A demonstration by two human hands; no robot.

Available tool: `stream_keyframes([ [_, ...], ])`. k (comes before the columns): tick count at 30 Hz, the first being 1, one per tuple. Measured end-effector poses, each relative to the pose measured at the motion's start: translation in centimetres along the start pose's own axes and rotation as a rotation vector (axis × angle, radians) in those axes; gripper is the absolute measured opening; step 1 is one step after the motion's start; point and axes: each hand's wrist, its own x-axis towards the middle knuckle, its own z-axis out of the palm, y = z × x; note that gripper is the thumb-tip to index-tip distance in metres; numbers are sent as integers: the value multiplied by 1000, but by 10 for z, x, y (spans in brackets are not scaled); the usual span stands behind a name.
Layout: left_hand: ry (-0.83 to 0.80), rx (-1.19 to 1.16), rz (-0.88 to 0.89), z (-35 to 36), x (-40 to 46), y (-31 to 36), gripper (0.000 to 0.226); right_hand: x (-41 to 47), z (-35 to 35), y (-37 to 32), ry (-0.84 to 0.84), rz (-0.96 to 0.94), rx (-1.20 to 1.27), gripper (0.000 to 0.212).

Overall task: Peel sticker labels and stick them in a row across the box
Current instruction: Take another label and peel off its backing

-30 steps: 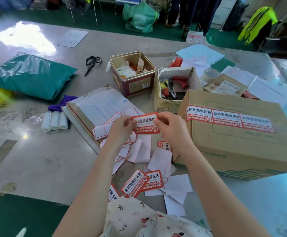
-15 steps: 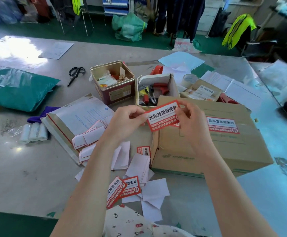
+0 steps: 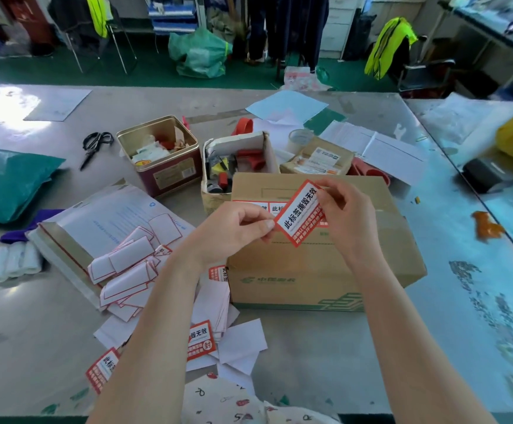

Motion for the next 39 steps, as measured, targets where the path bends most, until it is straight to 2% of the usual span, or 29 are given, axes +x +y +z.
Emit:
stream_keyframes([
  [3,12,-23,24,8,4,5,17,4,-7,7,17,-23,-51,25],
  [9,121,-122,57,20,14,8,17,-3,-17,2,1,-42,-38,58],
  [15,199,-156,104,33,18,15,19,-11,-18,2,-169,-204,-23,21],
  [39,301,-146,94,33,16,17,17,-5,-11,-4,-108,-331,-95,12],
])
